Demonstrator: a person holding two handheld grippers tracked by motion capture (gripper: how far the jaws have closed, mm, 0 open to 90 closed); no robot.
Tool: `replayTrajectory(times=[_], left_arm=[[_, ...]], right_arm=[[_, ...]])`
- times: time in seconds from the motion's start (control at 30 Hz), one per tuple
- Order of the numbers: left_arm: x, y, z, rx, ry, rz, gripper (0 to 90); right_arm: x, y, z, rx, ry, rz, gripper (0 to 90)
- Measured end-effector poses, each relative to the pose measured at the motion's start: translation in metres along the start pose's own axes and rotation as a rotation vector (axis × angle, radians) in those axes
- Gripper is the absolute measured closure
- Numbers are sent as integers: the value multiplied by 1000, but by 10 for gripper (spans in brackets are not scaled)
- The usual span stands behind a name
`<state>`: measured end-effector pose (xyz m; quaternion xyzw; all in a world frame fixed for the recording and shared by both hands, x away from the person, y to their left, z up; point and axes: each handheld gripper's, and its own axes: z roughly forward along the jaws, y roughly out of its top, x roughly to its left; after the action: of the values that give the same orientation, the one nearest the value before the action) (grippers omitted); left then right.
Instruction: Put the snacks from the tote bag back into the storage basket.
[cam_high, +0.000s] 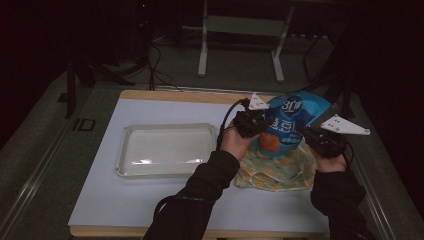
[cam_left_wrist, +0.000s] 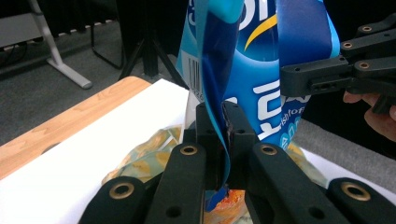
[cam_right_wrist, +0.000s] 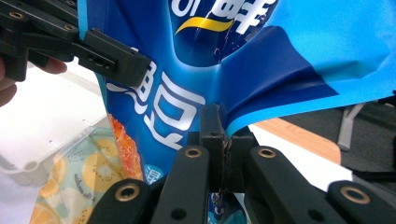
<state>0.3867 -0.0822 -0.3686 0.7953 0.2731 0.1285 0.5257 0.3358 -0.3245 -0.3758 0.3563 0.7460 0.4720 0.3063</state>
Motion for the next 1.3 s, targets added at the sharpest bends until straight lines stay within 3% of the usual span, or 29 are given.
replayTrajectory(times=[0.63, 1.3], left_arm=[[6, 25, -39, -33, 24, 4, 884], [27, 19, -96, -43, 92, -9, 884]], right_arm=[[15, 44, -6, -34, -2, -40, 891], [55, 77, 18, -56, 53, -94, 891]])
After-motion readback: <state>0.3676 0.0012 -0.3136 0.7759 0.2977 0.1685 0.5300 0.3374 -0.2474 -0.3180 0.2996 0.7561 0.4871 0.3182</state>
